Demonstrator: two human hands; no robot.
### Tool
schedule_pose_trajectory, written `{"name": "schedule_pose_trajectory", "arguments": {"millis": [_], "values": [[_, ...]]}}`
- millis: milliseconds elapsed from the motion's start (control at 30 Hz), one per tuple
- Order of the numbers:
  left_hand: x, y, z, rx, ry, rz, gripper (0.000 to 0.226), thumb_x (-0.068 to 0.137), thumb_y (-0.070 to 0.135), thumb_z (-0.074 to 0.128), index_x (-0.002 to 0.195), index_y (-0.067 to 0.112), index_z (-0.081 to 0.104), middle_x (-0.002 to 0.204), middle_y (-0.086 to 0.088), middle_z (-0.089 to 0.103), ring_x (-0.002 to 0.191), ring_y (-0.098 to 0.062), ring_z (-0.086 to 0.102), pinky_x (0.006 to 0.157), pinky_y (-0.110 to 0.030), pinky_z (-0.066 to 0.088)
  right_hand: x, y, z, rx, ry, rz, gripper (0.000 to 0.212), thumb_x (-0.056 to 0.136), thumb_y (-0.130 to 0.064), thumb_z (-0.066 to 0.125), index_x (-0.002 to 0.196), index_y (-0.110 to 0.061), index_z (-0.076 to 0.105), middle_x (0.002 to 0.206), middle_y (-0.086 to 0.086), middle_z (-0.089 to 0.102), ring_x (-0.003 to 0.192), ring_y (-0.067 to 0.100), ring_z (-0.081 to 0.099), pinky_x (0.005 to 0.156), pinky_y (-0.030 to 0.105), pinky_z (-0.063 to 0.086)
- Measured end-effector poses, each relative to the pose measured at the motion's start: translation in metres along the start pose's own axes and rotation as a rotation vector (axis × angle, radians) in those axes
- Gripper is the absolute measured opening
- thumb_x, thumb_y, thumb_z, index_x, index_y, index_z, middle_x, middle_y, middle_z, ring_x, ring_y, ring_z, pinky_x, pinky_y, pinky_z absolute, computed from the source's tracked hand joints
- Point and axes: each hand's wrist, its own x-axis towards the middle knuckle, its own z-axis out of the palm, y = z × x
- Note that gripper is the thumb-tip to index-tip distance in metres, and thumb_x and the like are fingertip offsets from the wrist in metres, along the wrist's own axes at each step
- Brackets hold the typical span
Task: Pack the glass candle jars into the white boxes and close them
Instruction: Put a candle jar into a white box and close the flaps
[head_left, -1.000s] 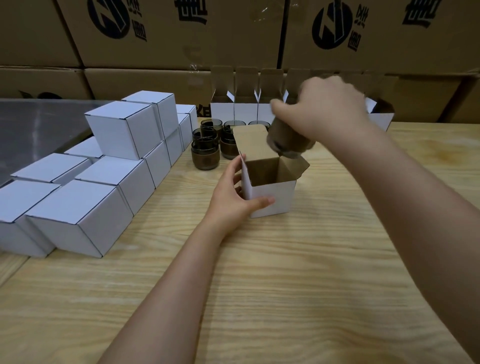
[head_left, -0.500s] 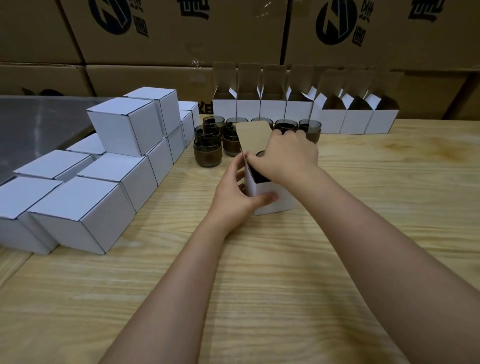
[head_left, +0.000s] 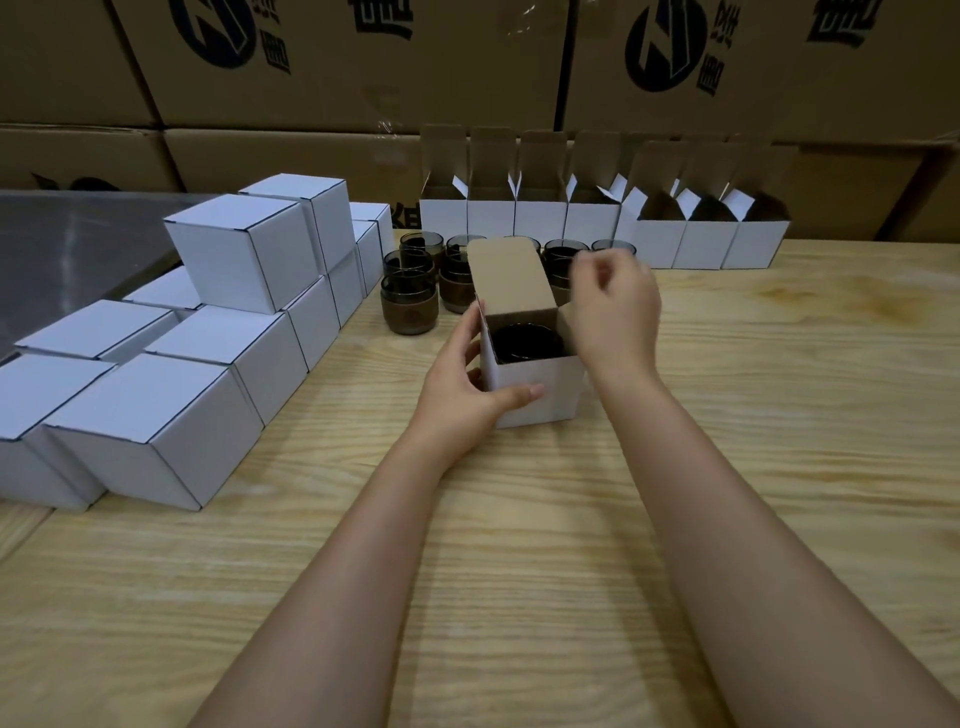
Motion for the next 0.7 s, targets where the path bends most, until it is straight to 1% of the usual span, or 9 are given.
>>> {"name": "schedule_pose_trajectory", "arguments": {"millis": [67,133,233,300,367,433,567,633,700], "values": [[-0.001,0.001,-0.001,-0.017,-0.01,0.005,0.109,0.069,0.009,0.083,0.148,0.044,0.017,0.14,0.018,0.043,0.124,0.007,0.043,0.09,-0.014,0.048,-0.004,0.01,-0.01,0.475,0.054,0.213,0.019,0.097,-0.017,0.042,0.092,-0.022,0.06,0.098,0.001,0.062,0.089,0.012,0.06,0.082,0.032,0.05],[-0.002,0.004,-0.001,-0.024,-0.022,0.01,0.109,0.072,0.009,0.081,0.146,0.05,0.013,0.141,0.024,0.038,0.122,0.01,0.041,0.084,-0.008,0.046,-0.012,0.022,-0.013,0.729,0.009,0.319,0.026,0.099,-0.008,0.039,0.097,-0.023,0.06,0.094,-0.001,0.064,0.085,0.011,0.064,0.073,0.025,0.053],[-0.004,0.005,0.0,-0.038,-0.044,0.025,0.097,0.075,0.005,0.077,0.145,0.046,0.024,0.147,0.018,0.035,0.127,0.001,0.043,0.093,-0.021,0.048,-0.021,0.033,-0.008,0.871,-0.125,0.376,0.025,0.097,-0.002,0.046,0.105,-0.022,0.06,0.099,-0.002,0.064,0.093,0.012,0.063,0.074,0.022,0.053],[-0.005,0.008,0.001,-0.046,-0.039,0.036,0.084,0.075,0.002,0.076,0.14,0.04,0.038,0.146,0.01,0.041,0.128,-0.006,0.045,0.097,-0.025,0.047,-0.024,0.035,-0.004,0.934,-0.231,0.415,0.023,0.095,-0.007,0.053,0.111,-0.022,0.058,0.103,-0.002,0.067,0.092,0.012,0.066,0.073,0.022,0.054],[-0.006,0.01,0.002,-0.075,-0.024,0.037,0.071,0.073,-0.003,0.076,0.129,0.033,0.05,0.139,0.003,0.049,0.122,-0.009,0.05,0.089,-0.019,0.049,-0.026,0.035,-0.001,0.961,-0.322,0.451,0.028,0.094,-0.01,0.054,0.121,-0.019,0.055,0.109,0.003,0.067,0.092,0.014,0.067,0.075,0.026,0.056],[-0.007,0.012,0.003,-0.079,-0.014,0.033,0.06,0.072,-0.007,0.076,0.119,0.026,0.057,0.133,-0.004,0.053,0.118,-0.016,0.054,0.081,-0.015,0.048,-0.026,0.036,0.0,0.918,-0.388,0.437,0.041,0.095,-0.005,0.051,0.134,-0.015,0.047,0.115,0.004,0.064,0.101,0.018,0.064,0.086,0.032,0.054],[-0.009,0.014,0.003,-0.096,-0.023,0.021,0.051,0.071,-0.009,0.075,0.107,0.023,0.058,0.13,-0.012,0.053,0.115,-0.024,0.055,0.081,-0.024,0.052,-0.022,0.033,0.0,0.805,-0.474,0.333,0.057,0.091,0.009,0.041,0.143,-0.015,0.038,0.115,-0.003,0.063,0.106,0.019,0.062,0.091,0.037,0.052],[-0.01,0.016,0.004,-0.086,-0.033,0.023,0.052,0.073,-0.008,0.074,0.11,0.024,0.058,0.131,-0.012,0.053,0.116,-0.025,0.055,0.086,-0.031,0.053,-0.022,0.033,0.0,0.815,-0.475,0.318,0.062,0.089,0.012,0.039,0.144,-0.016,0.035,0.116,-0.003,0.063,0.105,0.019,0.063,0.088,0.035,0.053],[-0.011,0.017,0.004,-0.073,-0.042,0.025,0.053,0.075,-0.007,0.073,0.116,0.023,0.056,0.131,-0.01,0.053,0.114,-0.021,0.057,0.085,-0.028,0.053,-0.022,0.033,-0.001,0.854,-0.491,0.286,0.063,0.088,0.014,0.038,0.141,-0.021,0.039,0.12,0.004,0.062,0.105,0.022,0.063,0.085,0.036,0.055]]}}
